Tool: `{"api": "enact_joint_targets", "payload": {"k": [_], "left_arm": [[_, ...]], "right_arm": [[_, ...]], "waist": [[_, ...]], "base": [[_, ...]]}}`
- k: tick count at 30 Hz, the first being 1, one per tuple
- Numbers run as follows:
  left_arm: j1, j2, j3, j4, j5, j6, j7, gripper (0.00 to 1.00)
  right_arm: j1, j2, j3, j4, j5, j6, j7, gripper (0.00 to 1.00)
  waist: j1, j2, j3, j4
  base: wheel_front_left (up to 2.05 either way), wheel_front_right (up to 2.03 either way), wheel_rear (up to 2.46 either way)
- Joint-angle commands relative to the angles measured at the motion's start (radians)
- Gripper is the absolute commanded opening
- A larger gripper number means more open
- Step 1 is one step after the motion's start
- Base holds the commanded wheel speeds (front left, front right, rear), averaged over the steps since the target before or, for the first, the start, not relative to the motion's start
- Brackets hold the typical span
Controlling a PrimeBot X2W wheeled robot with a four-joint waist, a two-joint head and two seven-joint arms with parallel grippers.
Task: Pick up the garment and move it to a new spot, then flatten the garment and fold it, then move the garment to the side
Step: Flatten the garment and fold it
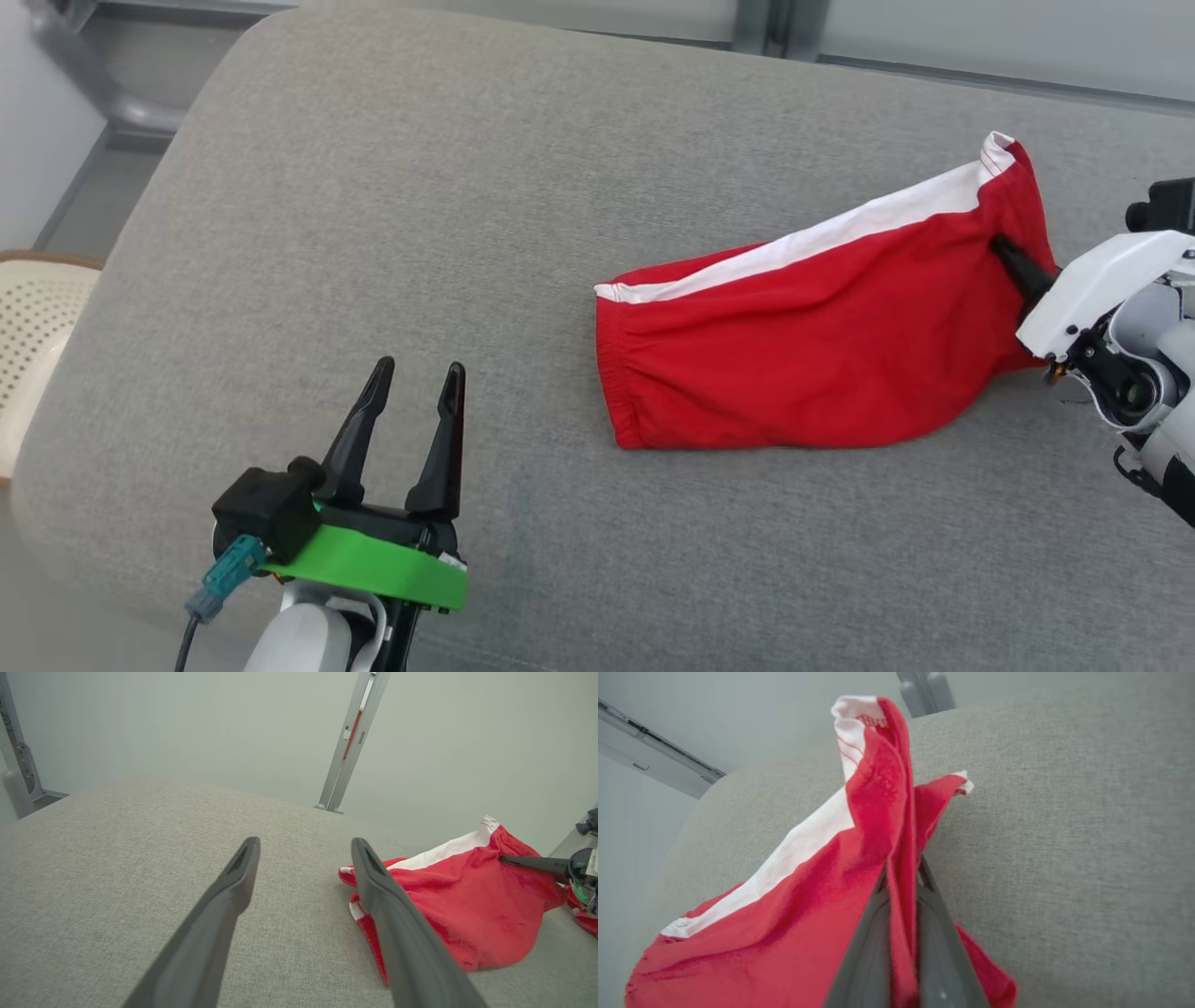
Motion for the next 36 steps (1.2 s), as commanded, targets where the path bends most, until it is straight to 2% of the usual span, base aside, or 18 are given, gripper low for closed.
{"api": "enact_joint_targets", "payload": {"k": [1,13,17,22,28,36], "left_arm": [[0.015,0.005,0.006,-0.004,0.023,-0.005,-0.003,1.0],[0.039,-0.009,0.054,0.015,0.08,-0.006,-0.003,1.0],[0.042,-0.019,0.049,0.021,0.077,-0.007,-0.003,1.0],[0.049,-0.023,0.047,0.035,0.07,-0.007,-0.003,1.0],[0.058,-0.028,0.039,0.054,0.063,-0.007,-0.003,1.0],[0.04,-0.032,0.019,0.071,0.059,-0.007,-0.003,1.0]], "right_arm": [[0.033,-0.004,-0.012,-0.014,0.021,0.0,-0.018,0.0],[0.17,-0.031,-0.038,-0.097,0.05,0.0,-0.132,0.0],[0.158,-0.032,-0.036,-0.089,0.033,0.0,-0.143,0.0],[0.104,0.001,-0.021,-0.117,-0.004,0.0,-0.151,0.0],[0.041,0.076,0.011,-0.142,-0.043,0.0,-0.125,0.0],[-0.014,0.255,0.065,0.032,-0.063,0.0,-0.027,0.0]], "waist": [[0.0,-0.0001,-0.039,-0.077],[0.0,-0.0001,-0.088,-0.216],[0.0,-0.0001,-0.099,-0.226],[0.0,-0.0001,-0.116,-0.211],[0.0,-0.0001,-0.129,-0.167],[0.0,-0.0001,-0.113,-0.086]], "base": [[0.0,0.0,0.0],[0.0,0.0,0.0],[0.0,0.0,0.0],[0.0,0.0,0.0],[0.0,0.0,0.0],[0.0,0.0,0.0]]}}
